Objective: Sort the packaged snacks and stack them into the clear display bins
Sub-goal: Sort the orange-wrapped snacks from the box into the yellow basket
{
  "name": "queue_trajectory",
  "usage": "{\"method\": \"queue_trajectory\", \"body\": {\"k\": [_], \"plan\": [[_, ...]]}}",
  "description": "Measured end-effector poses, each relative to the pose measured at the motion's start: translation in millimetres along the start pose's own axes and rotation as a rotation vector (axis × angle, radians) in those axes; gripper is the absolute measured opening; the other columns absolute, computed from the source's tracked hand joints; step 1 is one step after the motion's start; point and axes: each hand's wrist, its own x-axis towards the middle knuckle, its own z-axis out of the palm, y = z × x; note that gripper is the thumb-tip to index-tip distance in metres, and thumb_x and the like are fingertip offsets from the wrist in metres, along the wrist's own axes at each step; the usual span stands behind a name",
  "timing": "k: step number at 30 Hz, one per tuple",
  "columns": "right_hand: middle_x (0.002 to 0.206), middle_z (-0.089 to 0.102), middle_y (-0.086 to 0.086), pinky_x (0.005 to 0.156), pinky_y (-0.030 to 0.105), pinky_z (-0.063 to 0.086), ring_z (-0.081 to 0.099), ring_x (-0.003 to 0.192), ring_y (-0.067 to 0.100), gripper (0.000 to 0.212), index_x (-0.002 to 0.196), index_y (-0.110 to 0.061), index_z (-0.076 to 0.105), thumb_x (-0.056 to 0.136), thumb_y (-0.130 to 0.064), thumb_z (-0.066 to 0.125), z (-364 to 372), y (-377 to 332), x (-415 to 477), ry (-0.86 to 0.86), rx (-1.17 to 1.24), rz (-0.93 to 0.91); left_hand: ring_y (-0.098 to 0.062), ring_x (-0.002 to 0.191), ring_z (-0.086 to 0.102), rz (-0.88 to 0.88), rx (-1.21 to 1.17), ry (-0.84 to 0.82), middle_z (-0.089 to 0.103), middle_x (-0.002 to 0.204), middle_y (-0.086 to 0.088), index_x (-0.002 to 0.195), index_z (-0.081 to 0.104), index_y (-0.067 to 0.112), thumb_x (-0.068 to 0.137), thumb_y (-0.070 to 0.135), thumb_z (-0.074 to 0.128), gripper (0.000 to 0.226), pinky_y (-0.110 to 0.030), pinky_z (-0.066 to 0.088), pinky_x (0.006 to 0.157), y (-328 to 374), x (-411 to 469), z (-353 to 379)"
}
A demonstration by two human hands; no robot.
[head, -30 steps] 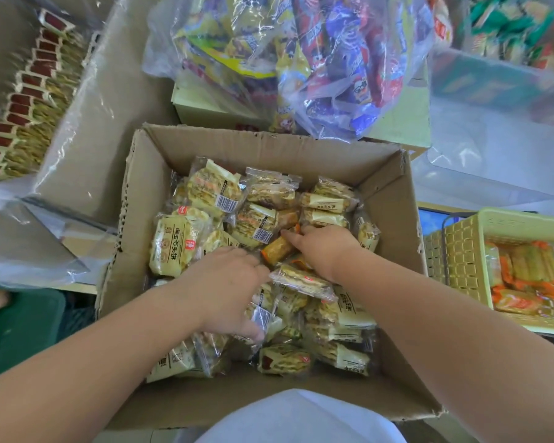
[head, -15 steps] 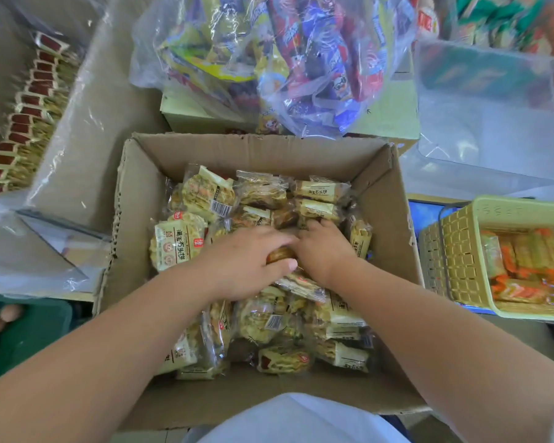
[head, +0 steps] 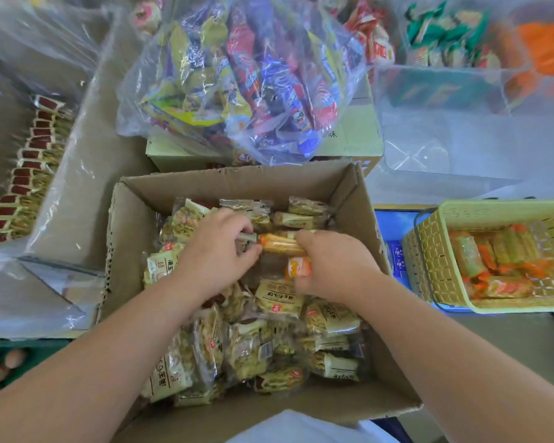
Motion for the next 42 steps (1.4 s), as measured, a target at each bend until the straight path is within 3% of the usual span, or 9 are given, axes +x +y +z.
{"method": "queue_trajectory", "body": {"k": [6,11,18,21,28,32,36,39,42], "plan": [[0.082,0.049,-0.008,0.048,0.025,0.027,0.051,0.063,0.022,0.063,0.121,-0.03,0.057,0.063,-0.054,0.059,-19.7,18.0,-53.0,0.3,0.003,0.132,-0.033,0.131,0.049,0.074,0.39,-0.148,0.049,0.144,-0.011,0.147,0.043,0.013,0.077,0.057,0.074,0.088,-0.045,0.042,0.11,-1.9,47.8,11.6],[0.081,0.06,0.001,0.058,0.036,0.047,0.056,0.072,0.028,0.06,0.118,-0.016,0.065,0.063,-0.037,0.076,6.2,31.8,-64.8,0.604,-0.011,0.09,-0.032,0.116,0.052,0.004,0.626,-0.202,0.05,0.126,-0.008,0.134,0.05,0.014,0.077,0.055,0.074,0.074,-0.046,0.047,0.095,1.4,60.6,29.2],[0.079,0.059,-0.01,0.071,0.038,0.043,0.047,0.082,0.022,0.058,0.115,-0.026,0.065,0.062,-0.05,0.063,15.4,37.3,-61.1,0.58,-0.021,0.101,-0.029,0.106,0.06,0.026,0.691,-0.202,0.066,0.108,-0.004,0.113,0.057,0.023,0.079,0.03,0.074,0.038,-0.042,0.045,0.091,7.2,69.1,26.4],[0.082,0.066,-0.014,0.077,0.041,0.043,0.053,0.087,0.023,0.062,0.115,-0.028,0.069,0.06,-0.054,0.058,15.0,36.8,-64.3,0.501,-0.032,0.042,-0.03,0.095,0.069,0.025,0.58,-0.219,0.072,0.098,-0.003,0.109,0.051,0.023,0.084,0.031,0.073,0.034,-0.038,0.048,0.074,14.0,64.0,9.1],[0.086,0.059,-0.017,0.079,0.024,0.047,0.053,0.087,0.004,0.05,0.111,-0.039,0.062,0.065,-0.053,0.071,3.3,37.4,-67.2,0.533,0.65,0.143,-0.023,0.08,0.063,0.065,0.239,-0.048,0.067,0.09,0.007,0.111,0.057,0.031,0.071,0.043,0.083,0.049,-0.036,0.052,0.067,38.3,14.7,-51.5],[0.083,0.068,-0.013,0.07,0.02,0.047,0.061,0.078,0.008,0.032,0.097,-0.032,0.065,0.069,-0.047,0.067,-4.3,40.6,-70.7,0.6,1.096,0.233,-0.003,0.087,0.057,0.14,0.322,-0.428,0.059,0.098,0.021,0.119,0.059,0.037,0.073,0.061,0.078,0.055,-0.019,0.047,0.073,60.6,-22.4,-35.9],[0.069,0.063,-0.008,0.057,0.025,0.044,0.056,0.064,0.012,0.022,0.086,-0.032,0.069,0.07,-0.046,0.064,-7.6,46.1,-77.5,0.676,1.424,0.386,-0.007,0.106,0.059,0.063,0.237,-0.82,0.058,0.116,0.023,0.131,0.06,0.04,0.058,0.101,0.045,0.096,-0.03,0.052,0.09,62.8,-26.2,-21.7],[0.076,0.064,0.012,0.065,0.037,0.046,0.057,0.069,0.021,0.03,0.091,-0.03,0.068,0.07,-0.051,0.066,-0.5,42.5,-90.7,0.655,1.384,0.481,-0.01,0.101,0.066,-0.029,0.034,-0.547,0.069,0.112,0.014,0.113,0.073,0.034,0.078,0.09,0.04,0.074,-0.034,0.056,0.088,51.1,7.3,-13.5],[0.078,0.069,-0.004,0.062,0.021,0.048,0.061,0.068,0.005,0.03,0.095,-0.038,0.066,0.07,-0.054,0.064,8.2,26.2,-101.5,0.65,1.191,0.488,-0.028,0.107,0.064,-0.075,0.07,-0.222,0.069,0.113,-0.006,0.117,0.072,0.016,0.096,0.035,0.064,0.029,-0.037,0.05,0.091,28.3,55.8,7.3]]}}
